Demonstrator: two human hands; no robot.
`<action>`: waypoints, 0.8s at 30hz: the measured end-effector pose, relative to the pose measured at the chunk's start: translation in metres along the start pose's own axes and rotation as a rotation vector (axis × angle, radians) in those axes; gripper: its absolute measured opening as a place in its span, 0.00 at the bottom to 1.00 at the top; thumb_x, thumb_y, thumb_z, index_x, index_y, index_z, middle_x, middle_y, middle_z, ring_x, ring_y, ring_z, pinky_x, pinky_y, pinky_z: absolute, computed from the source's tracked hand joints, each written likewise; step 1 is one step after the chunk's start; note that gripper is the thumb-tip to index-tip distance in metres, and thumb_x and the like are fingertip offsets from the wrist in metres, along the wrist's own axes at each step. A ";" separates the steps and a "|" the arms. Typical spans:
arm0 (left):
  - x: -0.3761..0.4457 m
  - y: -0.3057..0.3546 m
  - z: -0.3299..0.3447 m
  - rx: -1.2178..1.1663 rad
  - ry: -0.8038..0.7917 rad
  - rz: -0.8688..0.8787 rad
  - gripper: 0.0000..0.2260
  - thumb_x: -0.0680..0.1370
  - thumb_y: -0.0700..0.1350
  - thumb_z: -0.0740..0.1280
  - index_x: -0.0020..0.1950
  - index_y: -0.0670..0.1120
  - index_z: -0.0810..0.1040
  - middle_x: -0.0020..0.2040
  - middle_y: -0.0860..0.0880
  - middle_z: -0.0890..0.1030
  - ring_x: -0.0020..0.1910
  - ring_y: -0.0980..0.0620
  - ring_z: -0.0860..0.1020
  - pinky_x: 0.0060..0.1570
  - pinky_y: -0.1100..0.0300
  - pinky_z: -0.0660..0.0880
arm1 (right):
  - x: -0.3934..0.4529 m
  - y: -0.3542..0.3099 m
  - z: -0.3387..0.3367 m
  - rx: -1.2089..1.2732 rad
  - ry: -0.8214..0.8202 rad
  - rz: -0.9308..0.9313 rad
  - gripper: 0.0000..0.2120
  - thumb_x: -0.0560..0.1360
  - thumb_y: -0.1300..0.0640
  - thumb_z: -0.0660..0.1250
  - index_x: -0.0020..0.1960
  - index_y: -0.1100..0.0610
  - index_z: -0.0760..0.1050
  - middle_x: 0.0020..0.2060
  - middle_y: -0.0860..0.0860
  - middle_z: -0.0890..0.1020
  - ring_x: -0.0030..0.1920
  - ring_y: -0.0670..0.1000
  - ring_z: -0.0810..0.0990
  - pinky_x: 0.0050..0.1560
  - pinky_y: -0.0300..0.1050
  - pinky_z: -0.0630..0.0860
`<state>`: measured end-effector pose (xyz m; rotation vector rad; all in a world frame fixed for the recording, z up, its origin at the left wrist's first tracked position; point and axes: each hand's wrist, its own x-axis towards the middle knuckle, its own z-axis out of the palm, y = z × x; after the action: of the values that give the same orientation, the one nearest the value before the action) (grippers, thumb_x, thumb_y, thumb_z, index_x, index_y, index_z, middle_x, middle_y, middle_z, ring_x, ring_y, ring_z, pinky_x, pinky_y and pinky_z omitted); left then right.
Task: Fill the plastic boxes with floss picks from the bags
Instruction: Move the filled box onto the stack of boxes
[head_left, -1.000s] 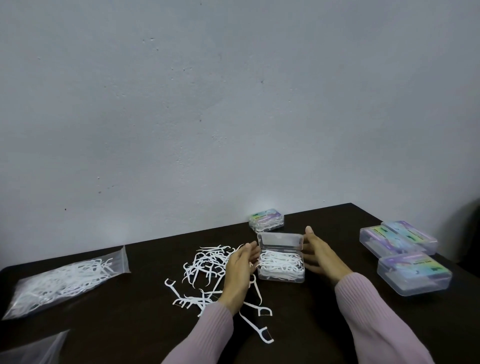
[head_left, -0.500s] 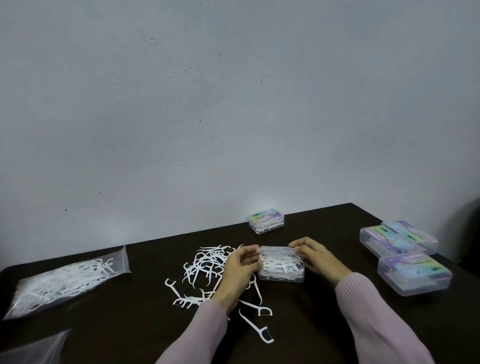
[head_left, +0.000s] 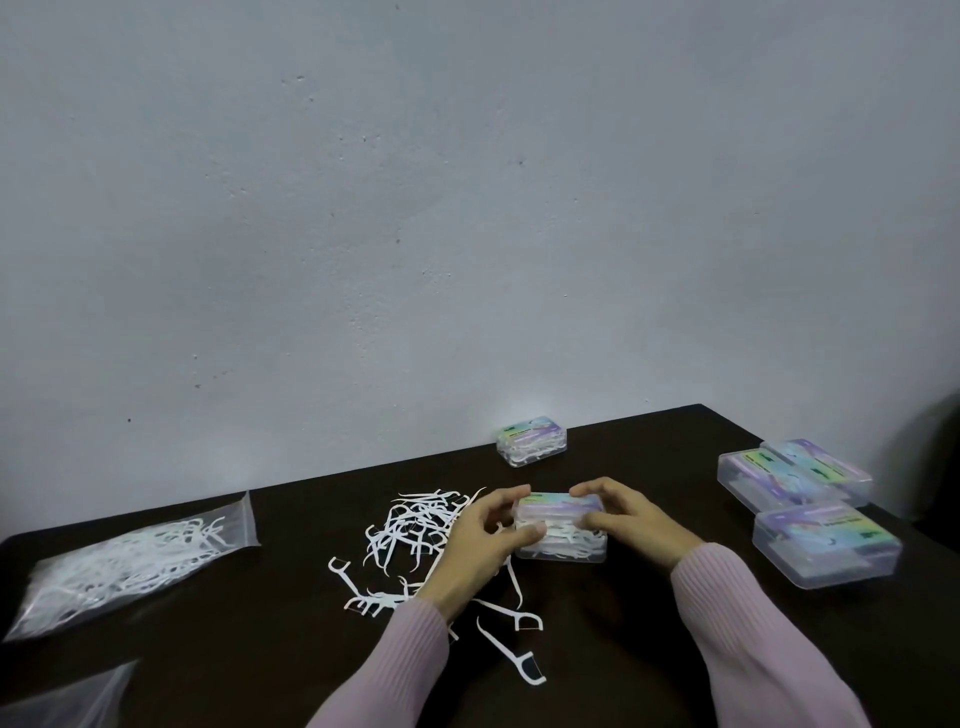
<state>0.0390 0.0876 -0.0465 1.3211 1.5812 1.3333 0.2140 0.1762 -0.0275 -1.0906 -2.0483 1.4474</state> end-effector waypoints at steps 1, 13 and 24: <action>-0.001 0.000 0.000 0.043 0.003 0.023 0.19 0.72 0.40 0.72 0.62 0.50 0.77 0.57 0.49 0.78 0.55 0.56 0.77 0.50 0.70 0.74 | -0.001 0.000 0.000 -0.025 -0.012 -0.015 0.16 0.72 0.56 0.69 0.57 0.49 0.70 0.57 0.49 0.74 0.53 0.44 0.75 0.51 0.37 0.74; 0.001 -0.001 0.002 0.015 0.048 0.021 0.19 0.72 0.43 0.73 0.62 0.46 0.77 0.57 0.48 0.80 0.56 0.55 0.78 0.47 0.70 0.75 | -0.002 0.003 0.000 -0.150 0.031 -0.082 0.17 0.70 0.58 0.71 0.54 0.46 0.70 0.60 0.50 0.74 0.57 0.47 0.76 0.57 0.43 0.76; -0.001 -0.002 -0.001 -0.033 0.005 0.004 0.21 0.71 0.34 0.73 0.63 0.41 0.76 0.58 0.45 0.79 0.46 0.65 0.79 0.42 0.72 0.74 | 0.003 0.006 0.000 -0.119 0.000 -0.060 0.09 0.75 0.55 0.65 0.53 0.44 0.71 0.61 0.50 0.73 0.57 0.47 0.75 0.59 0.44 0.75</action>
<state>0.0380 0.0860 -0.0480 1.3025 1.5542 1.3606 0.2148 0.1795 -0.0335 -1.0647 -2.1723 1.3108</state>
